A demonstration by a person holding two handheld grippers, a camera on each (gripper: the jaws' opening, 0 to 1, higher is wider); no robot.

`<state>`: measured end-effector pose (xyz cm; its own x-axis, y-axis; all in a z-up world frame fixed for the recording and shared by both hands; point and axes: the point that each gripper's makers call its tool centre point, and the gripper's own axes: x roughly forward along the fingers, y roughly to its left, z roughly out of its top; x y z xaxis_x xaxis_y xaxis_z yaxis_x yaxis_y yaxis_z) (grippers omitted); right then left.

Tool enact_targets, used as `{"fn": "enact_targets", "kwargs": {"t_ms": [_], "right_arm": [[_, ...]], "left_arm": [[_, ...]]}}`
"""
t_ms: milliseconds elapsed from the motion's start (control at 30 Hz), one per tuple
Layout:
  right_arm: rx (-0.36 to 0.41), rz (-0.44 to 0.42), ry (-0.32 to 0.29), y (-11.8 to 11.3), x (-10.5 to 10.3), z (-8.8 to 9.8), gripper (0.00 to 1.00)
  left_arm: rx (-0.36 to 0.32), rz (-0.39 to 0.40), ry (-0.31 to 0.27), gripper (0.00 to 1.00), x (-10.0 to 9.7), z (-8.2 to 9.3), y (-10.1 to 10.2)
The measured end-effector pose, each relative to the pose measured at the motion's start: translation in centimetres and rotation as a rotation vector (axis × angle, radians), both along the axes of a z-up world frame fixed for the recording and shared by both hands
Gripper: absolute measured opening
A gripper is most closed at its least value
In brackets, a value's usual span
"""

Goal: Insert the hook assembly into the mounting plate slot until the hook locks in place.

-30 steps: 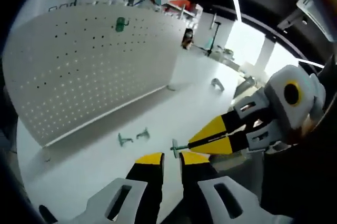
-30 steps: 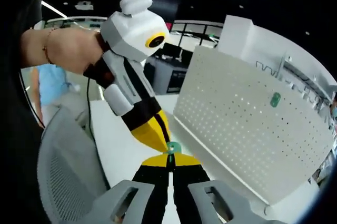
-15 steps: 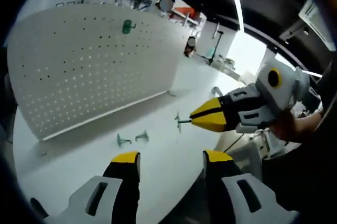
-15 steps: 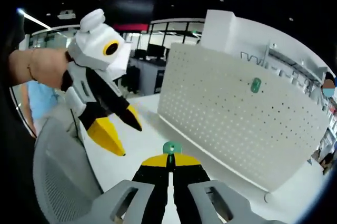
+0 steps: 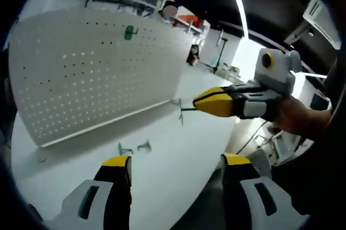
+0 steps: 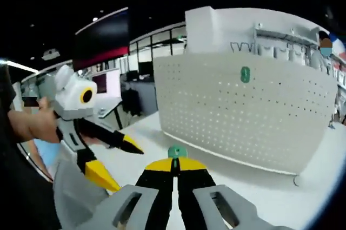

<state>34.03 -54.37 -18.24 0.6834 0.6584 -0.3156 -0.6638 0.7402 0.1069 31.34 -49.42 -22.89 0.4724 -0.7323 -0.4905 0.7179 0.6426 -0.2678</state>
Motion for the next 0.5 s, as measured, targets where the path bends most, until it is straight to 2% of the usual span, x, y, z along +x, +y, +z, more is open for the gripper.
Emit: {"fn": "enact_targets", "kwargs": {"t_ms": [133, 233, 400, 500], "right_arm": [[0.079, 0.017, 0.052, 1.3, -0.7, -0.1, 0.00], [0.100, 0.030, 0.062, 2.0, -1.0, 0.1, 0.00], [0.174, 0.043, 0.095, 3.2, -1.3, 0.7, 0.00], [0.186, 0.047, 0.099, 3.5, -1.4, 0.8, 0.00]], "left_arm": [[-0.021, -0.001, -0.009, 0.60, 0.2, 0.4, -0.3], [-0.027, 0.020, -0.022, 0.52, 0.8, 0.7, 0.0], [-0.085, 0.048, -0.025, 0.46, 1.4, 1.3, -0.1], [-0.091, 0.057, -0.039, 0.39, 1.6, 1.5, -0.1]]}}
